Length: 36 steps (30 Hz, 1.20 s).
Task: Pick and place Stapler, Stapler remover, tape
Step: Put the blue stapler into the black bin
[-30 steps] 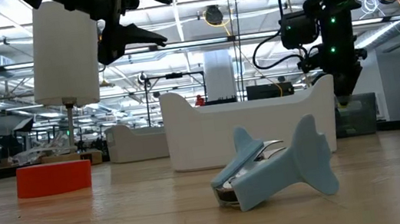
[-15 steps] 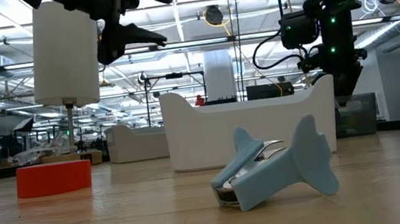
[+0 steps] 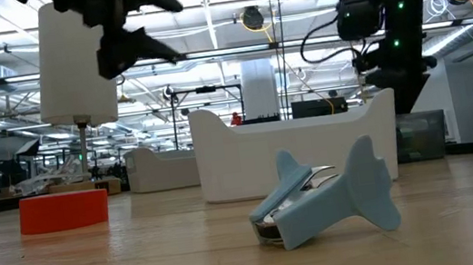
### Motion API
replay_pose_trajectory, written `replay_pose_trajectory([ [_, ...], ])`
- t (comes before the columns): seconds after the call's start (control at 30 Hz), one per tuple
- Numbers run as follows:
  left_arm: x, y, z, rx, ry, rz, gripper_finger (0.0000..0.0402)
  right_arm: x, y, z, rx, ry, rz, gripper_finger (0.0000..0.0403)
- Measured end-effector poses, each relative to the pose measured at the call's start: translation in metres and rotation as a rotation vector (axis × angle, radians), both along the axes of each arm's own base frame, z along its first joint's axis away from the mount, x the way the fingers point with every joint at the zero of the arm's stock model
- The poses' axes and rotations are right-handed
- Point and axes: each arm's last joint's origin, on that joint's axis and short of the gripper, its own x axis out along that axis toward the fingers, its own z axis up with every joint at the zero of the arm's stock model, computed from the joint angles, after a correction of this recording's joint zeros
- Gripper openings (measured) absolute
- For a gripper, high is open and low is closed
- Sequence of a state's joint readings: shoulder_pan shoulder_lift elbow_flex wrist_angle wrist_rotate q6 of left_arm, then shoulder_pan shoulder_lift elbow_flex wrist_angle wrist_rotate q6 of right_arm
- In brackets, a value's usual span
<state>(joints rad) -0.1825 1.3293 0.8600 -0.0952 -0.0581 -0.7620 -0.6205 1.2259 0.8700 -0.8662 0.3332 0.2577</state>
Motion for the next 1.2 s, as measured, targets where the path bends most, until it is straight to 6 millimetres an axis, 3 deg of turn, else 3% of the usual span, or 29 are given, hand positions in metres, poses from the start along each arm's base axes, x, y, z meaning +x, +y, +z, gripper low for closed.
replay_pose_trajectory([
  [0.5,-0.025,-0.043,-0.016,-0.171,0.256,0.004,0.0253,-0.020,0.023,0.053,-0.025,-0.520,-0.022,0.0145],
  [0.77,-0.050,-0.084,-0.021,-0.389,0.410,0.061,0.0253,-0.026,0.028,0.068,-0.085,-0.637,0.009,0.0142],
  [1.0,-0.071,-0.108,-0.025,-0.551,0.547,0.194,0.0253,-0.027,0.029,0.079,-0.161,-0.709,0.057,0.0142],
  [1.2,-0.075,-0.127,-0.041,-0.600,0.625,0.280,0.0253,-0.030,0.031,0.093,-0.287,-0.770,0.160,0.0141],
])
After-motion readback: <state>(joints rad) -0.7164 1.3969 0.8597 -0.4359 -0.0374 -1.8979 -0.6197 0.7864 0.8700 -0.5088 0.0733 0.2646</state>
